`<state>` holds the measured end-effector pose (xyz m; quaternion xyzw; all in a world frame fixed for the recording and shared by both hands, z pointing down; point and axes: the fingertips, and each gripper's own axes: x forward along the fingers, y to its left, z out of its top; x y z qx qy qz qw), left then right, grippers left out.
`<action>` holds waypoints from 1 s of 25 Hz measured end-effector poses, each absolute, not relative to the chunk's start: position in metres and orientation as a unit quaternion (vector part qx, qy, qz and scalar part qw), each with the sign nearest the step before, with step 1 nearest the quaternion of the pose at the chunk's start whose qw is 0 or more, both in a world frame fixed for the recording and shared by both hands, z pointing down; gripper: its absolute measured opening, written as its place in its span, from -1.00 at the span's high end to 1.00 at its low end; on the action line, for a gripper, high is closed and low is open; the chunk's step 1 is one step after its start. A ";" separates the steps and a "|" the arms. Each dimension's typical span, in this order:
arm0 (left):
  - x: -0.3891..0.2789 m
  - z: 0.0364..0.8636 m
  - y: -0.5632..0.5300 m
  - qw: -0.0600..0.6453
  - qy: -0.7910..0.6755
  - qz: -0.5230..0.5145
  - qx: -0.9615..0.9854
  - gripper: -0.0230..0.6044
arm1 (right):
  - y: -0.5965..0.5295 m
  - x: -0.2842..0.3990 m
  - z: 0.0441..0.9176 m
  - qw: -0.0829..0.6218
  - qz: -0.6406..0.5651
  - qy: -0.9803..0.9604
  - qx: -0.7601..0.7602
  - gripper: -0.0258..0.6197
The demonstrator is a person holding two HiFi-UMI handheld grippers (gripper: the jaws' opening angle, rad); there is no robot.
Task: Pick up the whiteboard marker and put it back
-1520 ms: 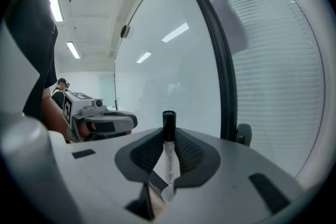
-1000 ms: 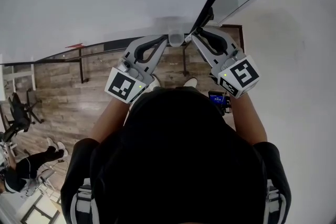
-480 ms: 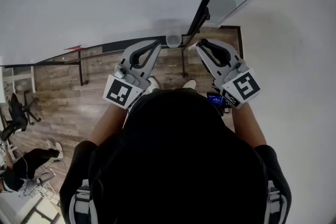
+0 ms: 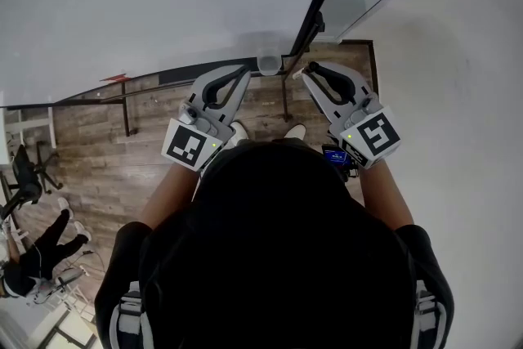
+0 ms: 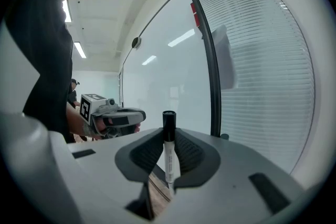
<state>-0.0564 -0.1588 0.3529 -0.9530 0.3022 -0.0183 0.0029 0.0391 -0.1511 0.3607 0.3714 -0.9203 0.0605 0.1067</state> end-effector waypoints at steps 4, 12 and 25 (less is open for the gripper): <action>-0.056 0.354 -0.161 0.004 0.301 -0.018 -0.954 0.92 | -0.152 0.036 0.360 0.108 0.057 -0.921 0.370 0.73; -0.051 0.354 -0.159 -0.009 0.296 -0.016 -0.955 0.92 | -0.151 0.040 0.364 0.105 0.067 -0.919 0.374 0.73; -0.055 0.347 -0.170 -0.020 0.298 -0.003 -0.954 0.92 | -0.161 0.037 0.353 0.099 0.065 -0.919 0.376 0.73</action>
